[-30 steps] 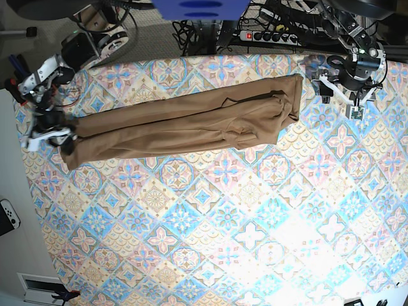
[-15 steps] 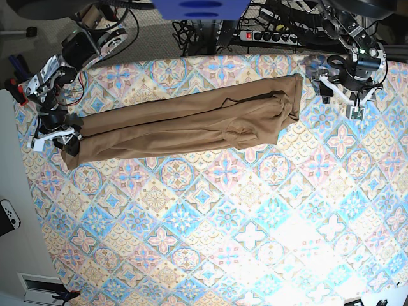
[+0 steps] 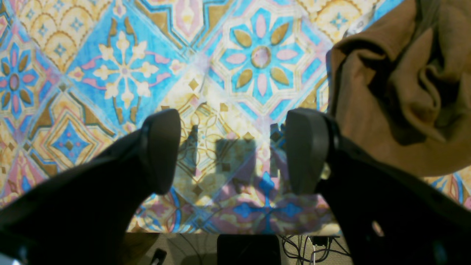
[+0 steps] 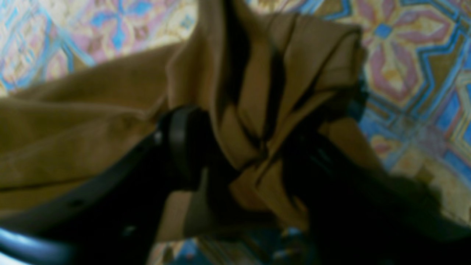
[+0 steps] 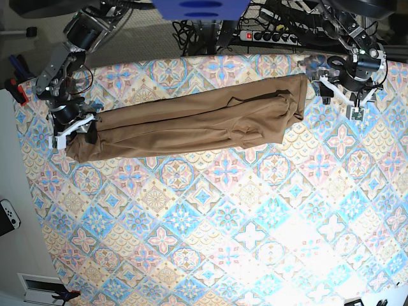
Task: Layout the t-shirt on the table in an organized manner, then fold the t-shirt properly
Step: 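Push the strip end with the right gripper toward the left gripper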
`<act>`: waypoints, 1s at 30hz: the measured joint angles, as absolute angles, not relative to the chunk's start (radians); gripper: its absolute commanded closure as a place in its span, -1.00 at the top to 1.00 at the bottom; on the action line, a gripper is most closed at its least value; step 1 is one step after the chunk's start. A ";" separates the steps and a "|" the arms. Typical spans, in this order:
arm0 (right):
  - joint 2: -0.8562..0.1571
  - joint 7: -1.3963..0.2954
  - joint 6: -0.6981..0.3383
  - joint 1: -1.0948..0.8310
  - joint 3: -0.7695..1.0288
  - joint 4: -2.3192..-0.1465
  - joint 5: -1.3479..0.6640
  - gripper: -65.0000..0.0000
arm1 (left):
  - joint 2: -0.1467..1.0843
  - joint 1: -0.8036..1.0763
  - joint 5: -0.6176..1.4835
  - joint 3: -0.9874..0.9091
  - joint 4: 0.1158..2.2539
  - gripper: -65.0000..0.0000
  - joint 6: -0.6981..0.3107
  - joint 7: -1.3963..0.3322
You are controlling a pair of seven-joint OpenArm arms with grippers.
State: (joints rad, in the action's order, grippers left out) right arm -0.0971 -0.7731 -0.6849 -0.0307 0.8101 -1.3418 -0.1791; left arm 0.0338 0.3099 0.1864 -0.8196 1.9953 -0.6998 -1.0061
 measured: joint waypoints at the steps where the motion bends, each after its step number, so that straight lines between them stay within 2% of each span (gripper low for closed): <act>1: -0.097 -0.783 -0.685 -0.031 0.810 -1.342 -0.179 -0.52 | 0.034 0.310 0.186 -0.820 1.995 0.33 -0.700 -1.006; 4: -0.094 -0.783 -0.684 -0.030 0.809 -1.342 -0.180 -1.00 | 0.034 0.311 0.186 -0.820 1.995 0.33 -0.700 -1.006; 18: -0.102 -0.802 -0.688 -0.026 0.812 -1.357 -0.177 -1.00 | 0.033 0.313 0.182 -0.820 1.995 0.33 -0.700 -1.005; 22: -0.126 -0.884 -0.695 -0.036 0.804 -1.457 -0.146 -1.00 | 0.028 0.308 0.113 -0.819 1.996 0.33 -0.701 -1.003; 30: -0.136 -1.010 -0.605 -0.036 0.788 -1.785 -0.150 -1.00 | 0.026 0.308 0.065 -0.786 1.996 0.33 -0.703 -0.996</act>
State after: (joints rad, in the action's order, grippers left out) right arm -0.1364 -1.0100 -0.6048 -0.0360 0.7879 -1.7855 -0.1505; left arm 0.0261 0.3077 0.0654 -0.7860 1.9965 -0.7029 -0.9958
